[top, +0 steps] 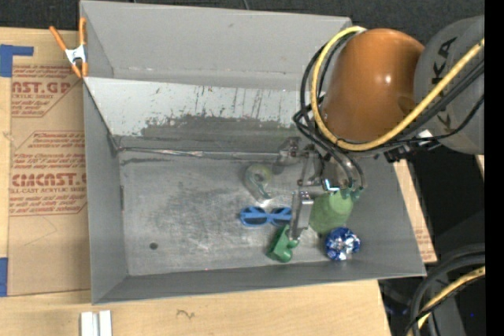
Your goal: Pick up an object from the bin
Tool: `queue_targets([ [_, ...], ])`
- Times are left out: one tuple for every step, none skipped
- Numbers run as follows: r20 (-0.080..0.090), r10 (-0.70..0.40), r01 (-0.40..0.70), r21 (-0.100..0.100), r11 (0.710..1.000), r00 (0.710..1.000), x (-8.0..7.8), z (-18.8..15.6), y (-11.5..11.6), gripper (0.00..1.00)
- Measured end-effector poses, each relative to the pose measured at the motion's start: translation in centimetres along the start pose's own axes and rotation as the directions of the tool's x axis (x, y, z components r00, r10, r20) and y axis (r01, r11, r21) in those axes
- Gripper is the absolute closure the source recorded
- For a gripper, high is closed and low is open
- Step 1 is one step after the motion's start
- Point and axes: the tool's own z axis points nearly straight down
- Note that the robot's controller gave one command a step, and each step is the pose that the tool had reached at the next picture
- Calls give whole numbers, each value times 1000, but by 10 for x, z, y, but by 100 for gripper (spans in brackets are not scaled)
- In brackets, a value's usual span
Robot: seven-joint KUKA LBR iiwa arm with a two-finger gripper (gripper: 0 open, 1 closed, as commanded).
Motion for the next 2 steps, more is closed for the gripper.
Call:
queue_targets([
  [15, -244, 244, 2, 970, 970, -24, 136, -23, 0],
  [4, -243, 243, 0, 970, 970, -22, 135, -23, 100],
])
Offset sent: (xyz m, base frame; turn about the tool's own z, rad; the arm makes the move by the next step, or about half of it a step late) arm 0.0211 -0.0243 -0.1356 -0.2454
